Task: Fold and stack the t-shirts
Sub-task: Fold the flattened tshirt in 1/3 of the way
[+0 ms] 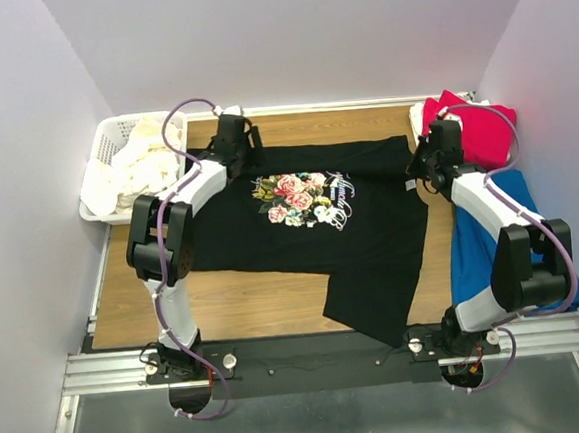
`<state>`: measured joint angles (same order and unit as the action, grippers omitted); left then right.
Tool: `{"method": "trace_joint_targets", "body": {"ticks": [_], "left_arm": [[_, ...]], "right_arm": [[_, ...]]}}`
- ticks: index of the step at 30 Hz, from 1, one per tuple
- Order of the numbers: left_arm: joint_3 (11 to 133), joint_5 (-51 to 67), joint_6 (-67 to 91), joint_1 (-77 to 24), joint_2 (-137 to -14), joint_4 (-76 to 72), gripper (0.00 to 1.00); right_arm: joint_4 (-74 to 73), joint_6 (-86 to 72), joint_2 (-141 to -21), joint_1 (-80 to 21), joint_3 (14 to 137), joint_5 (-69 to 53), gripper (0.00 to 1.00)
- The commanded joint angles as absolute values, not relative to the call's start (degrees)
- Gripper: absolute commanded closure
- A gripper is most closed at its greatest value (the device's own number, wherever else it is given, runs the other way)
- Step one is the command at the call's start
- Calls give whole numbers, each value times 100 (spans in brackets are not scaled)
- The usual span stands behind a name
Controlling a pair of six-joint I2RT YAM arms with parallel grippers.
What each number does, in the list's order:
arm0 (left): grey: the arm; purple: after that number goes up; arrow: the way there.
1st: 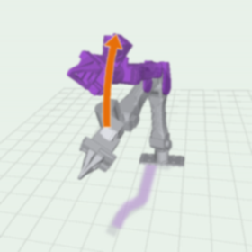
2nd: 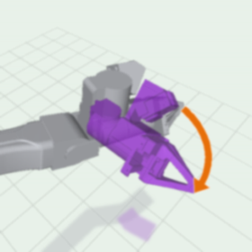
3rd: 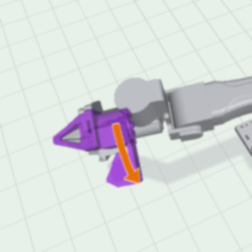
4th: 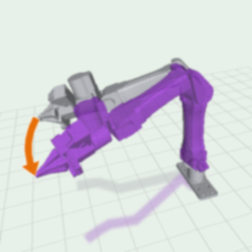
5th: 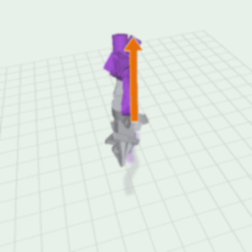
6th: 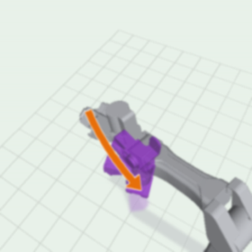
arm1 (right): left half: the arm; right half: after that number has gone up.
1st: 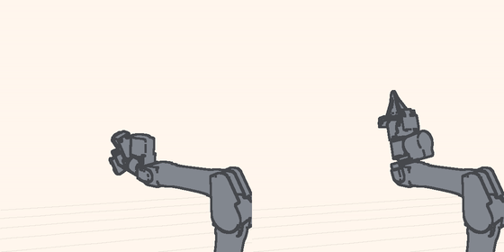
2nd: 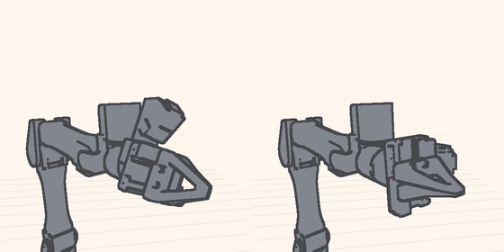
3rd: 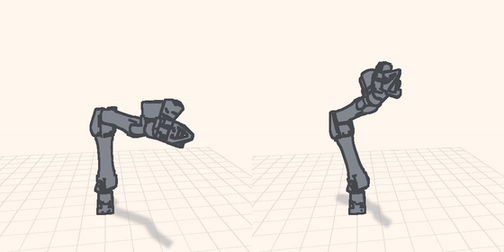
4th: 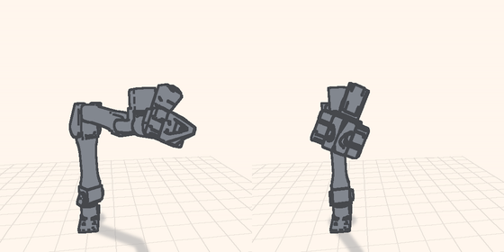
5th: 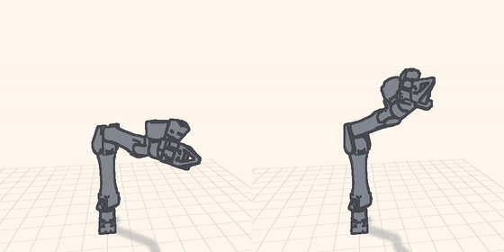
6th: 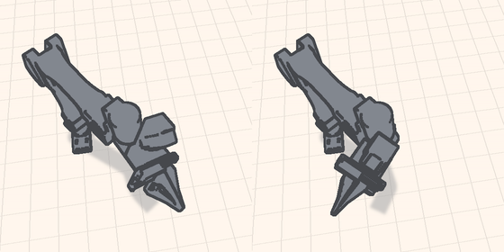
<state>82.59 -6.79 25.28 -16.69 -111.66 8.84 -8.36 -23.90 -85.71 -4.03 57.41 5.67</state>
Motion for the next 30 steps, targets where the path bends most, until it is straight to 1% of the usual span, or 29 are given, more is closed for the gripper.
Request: {"method": "trace_joint_targets", "body": {"ticks": [1, 7, 12, 14, 15, 18, 20, 21, 23, 25, 27, 30], "left_arm": [[8543, -90, 2312, -1819, -11224, 782, 18], [8665, 903, 1846, -2056, -11294, 422, 18], [9175, 1248, 1731, -2556, -11689, 387, 19], [9500, 1309, 1740, -2698, -11908, 430, 21], [9597, 1327, 1766, -2829, -11979, 439, 24], [9922, 1467, 1837, -2970, -12216, 483, 31], [10098, 1555, 1889, -3076, -12339, 518, 33], [10133, 1573, 1924, -3102, -12366, 519, 36], [10265, 1687, 1934, -3199, -12497, 519, 38], [10431, 1784, 1960, -3260, -12603, 553, 44], [10581, 1880, 1951, -3392, -12779, 589, 46], [10924, 2004, 1978, -3559, -13060, 694, 46]], "right_arm": [[-879, -2329, -8920, -378, 6161, 809, 99], [-861, -2277, -9368, -378, 6714, 914, 99], [-844, -2197, -10237, -378, 7408, 1063, 99], [-844, -2127, -10554, -378, 7847, 1134, 99], [-844, -2127, -10878, -378, 8031, 1160, 99], [-844, -2057, -11293, -378, 8673, 1248, 99], [-844, -1995, -11697, -387, 9120, 1266, 99], [-844, -1978, -11803, -378, 9236, 1248, 99], [-844, -1951, -12110, -378, 9447, 1213, 99], [-853, -1951, -12277, -387, 9676, 1187, 99], [-852, -1986, -12488, -378, 9851, 1178, 99], [-844, -2039, -12682, -378, 9966, 1073, 99]]}}
